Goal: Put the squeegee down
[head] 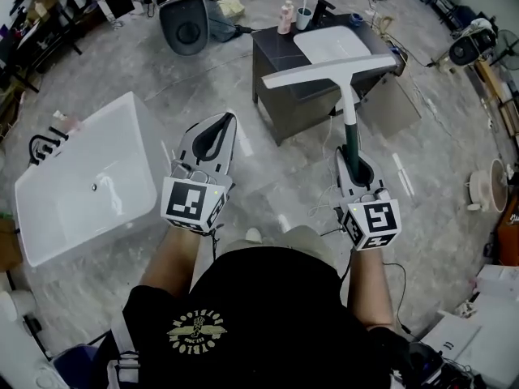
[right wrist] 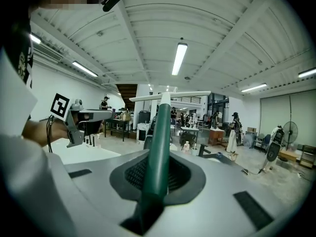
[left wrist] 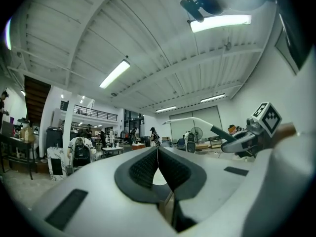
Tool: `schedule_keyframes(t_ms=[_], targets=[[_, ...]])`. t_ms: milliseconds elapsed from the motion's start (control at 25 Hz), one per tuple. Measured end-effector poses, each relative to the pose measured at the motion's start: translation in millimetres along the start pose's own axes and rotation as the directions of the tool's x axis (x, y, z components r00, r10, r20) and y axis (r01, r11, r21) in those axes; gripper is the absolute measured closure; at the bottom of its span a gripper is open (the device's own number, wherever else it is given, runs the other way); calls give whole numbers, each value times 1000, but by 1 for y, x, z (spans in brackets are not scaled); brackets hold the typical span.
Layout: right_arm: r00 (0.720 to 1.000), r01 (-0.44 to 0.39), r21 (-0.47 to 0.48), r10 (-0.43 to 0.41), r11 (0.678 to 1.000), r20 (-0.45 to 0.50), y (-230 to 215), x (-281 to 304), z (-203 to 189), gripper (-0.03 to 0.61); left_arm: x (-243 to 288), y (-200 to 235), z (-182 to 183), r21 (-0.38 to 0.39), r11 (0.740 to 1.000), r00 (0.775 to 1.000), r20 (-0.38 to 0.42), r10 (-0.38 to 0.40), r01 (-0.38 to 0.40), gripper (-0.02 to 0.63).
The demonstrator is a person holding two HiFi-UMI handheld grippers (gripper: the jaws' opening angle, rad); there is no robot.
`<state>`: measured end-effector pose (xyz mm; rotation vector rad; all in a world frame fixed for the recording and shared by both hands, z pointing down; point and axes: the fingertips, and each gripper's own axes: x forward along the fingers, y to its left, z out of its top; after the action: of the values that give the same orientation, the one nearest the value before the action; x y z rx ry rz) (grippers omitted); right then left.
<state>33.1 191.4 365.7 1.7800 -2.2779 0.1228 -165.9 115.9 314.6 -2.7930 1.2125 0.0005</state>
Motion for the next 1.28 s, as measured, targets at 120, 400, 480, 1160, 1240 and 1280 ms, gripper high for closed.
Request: schedule_keyframes(t_ms=[120,400,480,1160,1240,1280], targets=[[1000,20,16,-20,1000,-3,-6,5,-1,523,3,0,-2,-1,1000,1000,12,-22,22,589],[1000,22,42,-22,999,-8,-15,27,-7,523,11,16,-15,-4,1000,1000,-18,-21,21,589],[1000,20,50,-19,999,-16,-20,35,-11,523,16,18,-18,-1,1000,1000,-23,-21,21,589],[999,-26,63,28,998,-37,-79,106,-10,523,107,33,-33,8,1000,998,-65,-17,18,589],[999,-33,60,35,998,-32,-88,113,-8,523,119,34,-33,7,1000,998,-65,-14,14,589],[999,-36,59,37,998,-30,-92,116,-7,523,124,34,-34,5,1000,998,-66,-12,12,589]])
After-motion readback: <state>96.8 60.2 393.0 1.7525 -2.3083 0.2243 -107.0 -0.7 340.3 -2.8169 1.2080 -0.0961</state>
